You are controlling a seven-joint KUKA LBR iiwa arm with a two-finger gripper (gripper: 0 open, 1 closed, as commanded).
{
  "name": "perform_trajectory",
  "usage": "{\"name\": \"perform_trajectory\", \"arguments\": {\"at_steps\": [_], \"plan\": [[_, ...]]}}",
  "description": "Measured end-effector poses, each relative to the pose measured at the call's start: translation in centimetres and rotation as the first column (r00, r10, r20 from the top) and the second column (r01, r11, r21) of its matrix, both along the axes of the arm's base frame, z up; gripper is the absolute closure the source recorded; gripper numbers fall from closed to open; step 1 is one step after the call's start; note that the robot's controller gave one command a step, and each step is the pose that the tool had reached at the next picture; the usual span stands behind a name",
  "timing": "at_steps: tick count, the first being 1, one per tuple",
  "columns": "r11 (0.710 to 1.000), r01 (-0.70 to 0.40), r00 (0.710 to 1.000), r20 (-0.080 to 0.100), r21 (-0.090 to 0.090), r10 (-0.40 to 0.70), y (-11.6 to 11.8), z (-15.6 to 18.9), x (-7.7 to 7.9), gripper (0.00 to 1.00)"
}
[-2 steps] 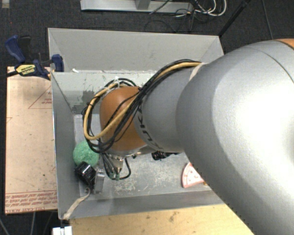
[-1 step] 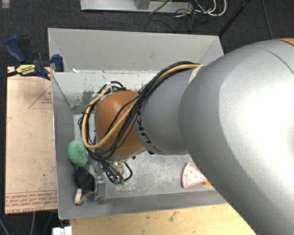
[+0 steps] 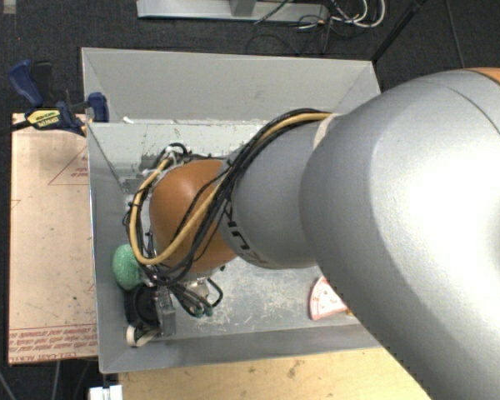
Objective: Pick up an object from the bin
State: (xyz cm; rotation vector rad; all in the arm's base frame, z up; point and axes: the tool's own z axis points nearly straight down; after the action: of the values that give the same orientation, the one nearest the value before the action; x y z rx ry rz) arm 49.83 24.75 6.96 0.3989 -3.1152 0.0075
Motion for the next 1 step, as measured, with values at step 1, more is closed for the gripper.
{"name": "perform_trajectory", "arguments": {"at_steps": [1], "plan": [[1.000,0.000,1.000,0.000,0.000,0.000,0.00,0.00,0.00,1.00]]}}
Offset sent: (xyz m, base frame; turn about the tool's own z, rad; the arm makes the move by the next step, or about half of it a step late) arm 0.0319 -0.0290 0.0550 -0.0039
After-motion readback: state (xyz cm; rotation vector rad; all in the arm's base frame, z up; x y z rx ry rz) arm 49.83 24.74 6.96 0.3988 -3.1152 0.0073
